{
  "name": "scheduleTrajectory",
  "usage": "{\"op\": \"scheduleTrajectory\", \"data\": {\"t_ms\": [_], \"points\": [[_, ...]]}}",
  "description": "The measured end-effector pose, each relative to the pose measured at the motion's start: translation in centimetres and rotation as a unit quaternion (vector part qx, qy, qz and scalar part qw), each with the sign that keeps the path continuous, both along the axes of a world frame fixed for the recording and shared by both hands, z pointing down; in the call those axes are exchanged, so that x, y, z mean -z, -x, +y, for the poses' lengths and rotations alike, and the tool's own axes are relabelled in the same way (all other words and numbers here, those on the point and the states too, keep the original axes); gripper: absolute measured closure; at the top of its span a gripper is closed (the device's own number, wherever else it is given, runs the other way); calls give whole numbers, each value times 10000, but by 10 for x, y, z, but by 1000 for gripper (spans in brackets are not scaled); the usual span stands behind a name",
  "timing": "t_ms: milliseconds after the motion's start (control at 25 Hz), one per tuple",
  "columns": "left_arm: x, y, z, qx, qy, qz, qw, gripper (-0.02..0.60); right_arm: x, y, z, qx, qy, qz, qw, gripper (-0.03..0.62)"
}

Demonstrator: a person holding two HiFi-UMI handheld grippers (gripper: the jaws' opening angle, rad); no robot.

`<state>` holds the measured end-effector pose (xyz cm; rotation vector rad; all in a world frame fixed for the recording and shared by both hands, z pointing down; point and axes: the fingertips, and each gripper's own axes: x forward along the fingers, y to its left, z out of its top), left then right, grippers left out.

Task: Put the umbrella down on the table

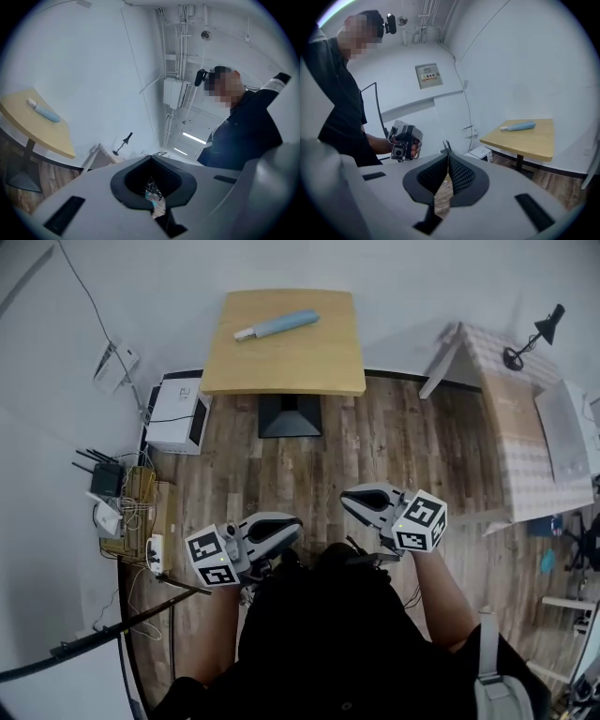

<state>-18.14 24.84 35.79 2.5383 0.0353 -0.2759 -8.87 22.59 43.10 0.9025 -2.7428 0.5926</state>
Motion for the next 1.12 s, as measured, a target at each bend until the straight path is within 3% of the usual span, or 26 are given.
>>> {"op": "scheduleTrajectory", "data": {"t_ms": [200, 360, 400, 520, 600, 720, 840, 1000, 1120], "points": [[4, -15, 3, 194, 97, -171, 9996, 569, 13, -15, 0, 216, -98, -151, 9996, 574], [-8, -56, 15, 113, 345, -343, 9988, 569, 16, -44, 21, 285, -142, -336, 9989, 574], [-5, -69, 17, 90, 535, -205, 9983, 569, 11, -56, 28, 248, -76, -378, 9989, 574], [34, -91, 19, 120, 1028, 915, 9904, 569, -10, -89, 44, 38, 197, -478, 9987, 574], [47, -103, 12, 168, 972, 1141, 9886, 569, -19, -108, 43, -115, 230, -509, 9984, 574], [34, -130, 16, 91, 724, 513, 9960, 569, -21, -124, 41, -183, 153, -719, 9971, 574], [16, -158, 35, -143, 505, -259, 9983, 569, -20, -130, 44, -135, 136, -988, 9949, 574], [9, -187, 58, -514, -22, -989, 9938, 569, -15, -134, 37, 15, 11, -1071, 9942, 574], [2, -203, 67, -632, -619, -1598, 9832, 569, -6, -131, 32, 201, -135, -1158, 9930, 574]]}}
